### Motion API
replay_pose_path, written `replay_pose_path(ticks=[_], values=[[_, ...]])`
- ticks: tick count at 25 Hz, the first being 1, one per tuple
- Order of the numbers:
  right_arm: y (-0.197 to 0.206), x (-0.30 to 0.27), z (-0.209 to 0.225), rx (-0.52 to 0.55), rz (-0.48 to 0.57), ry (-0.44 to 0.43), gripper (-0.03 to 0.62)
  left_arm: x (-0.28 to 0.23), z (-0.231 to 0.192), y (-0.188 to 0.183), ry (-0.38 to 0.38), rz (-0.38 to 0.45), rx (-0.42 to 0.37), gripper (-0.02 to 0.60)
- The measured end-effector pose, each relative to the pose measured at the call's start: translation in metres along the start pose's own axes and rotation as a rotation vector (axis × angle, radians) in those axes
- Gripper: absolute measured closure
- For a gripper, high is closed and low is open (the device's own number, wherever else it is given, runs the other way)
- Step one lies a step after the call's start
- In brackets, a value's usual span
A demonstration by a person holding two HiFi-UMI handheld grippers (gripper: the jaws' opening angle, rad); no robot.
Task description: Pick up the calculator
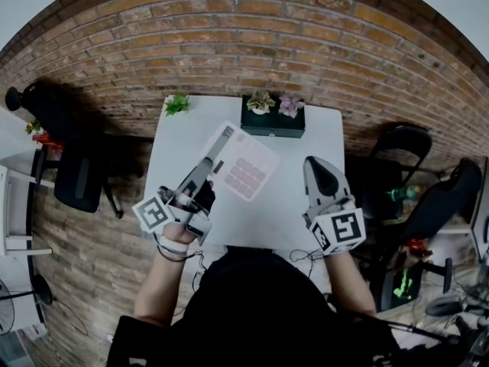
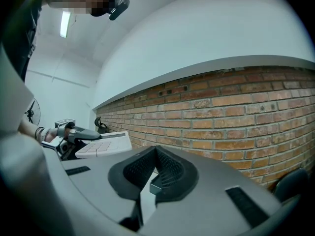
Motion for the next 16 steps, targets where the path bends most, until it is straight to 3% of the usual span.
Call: replay_pose_path(ticks=[16], values=[[-0.005, 0.003, -0.003, 0.017, -0.01, 0.013, 0.591, 0.001, 0.002, -0.002, 0.02, 0.005, 0.004, 0.508]])
Point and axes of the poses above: the fingertips, and each gripper's own axes: x backward along the fingers, z to its right, y out of its underside, the point moved 1 cm from there along x, backward along the fingers, and after that the axes turned 9 degrees about -z, right-handed, at the moved point
